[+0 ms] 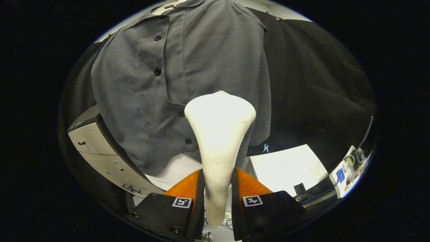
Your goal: Iron the clothes twice with a garment steamer, once on the left side and once on the right side.
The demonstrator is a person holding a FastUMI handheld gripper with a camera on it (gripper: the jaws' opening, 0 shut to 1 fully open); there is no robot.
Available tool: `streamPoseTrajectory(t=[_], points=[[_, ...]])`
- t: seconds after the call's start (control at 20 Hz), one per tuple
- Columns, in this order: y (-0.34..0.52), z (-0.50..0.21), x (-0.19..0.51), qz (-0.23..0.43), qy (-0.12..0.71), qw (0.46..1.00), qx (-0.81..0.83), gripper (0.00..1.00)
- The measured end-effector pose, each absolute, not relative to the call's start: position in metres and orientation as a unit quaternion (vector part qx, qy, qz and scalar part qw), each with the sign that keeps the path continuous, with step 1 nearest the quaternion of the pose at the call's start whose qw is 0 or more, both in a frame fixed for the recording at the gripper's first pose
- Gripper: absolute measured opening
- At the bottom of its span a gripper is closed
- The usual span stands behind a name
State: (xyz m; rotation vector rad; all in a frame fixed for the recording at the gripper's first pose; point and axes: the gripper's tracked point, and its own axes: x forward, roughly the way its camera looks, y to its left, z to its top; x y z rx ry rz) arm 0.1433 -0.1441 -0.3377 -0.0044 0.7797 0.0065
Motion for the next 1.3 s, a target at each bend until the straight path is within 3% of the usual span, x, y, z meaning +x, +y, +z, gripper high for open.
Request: streamPoseTrajectory(t=[0.8,1.3], points=[[-0.068,-0.176,0.167,0.025,0.26,0.965,0.0,0.41],[-0.019,-0.063,0.146,-0.006,0.165,0.986,-0.006,0.41]])
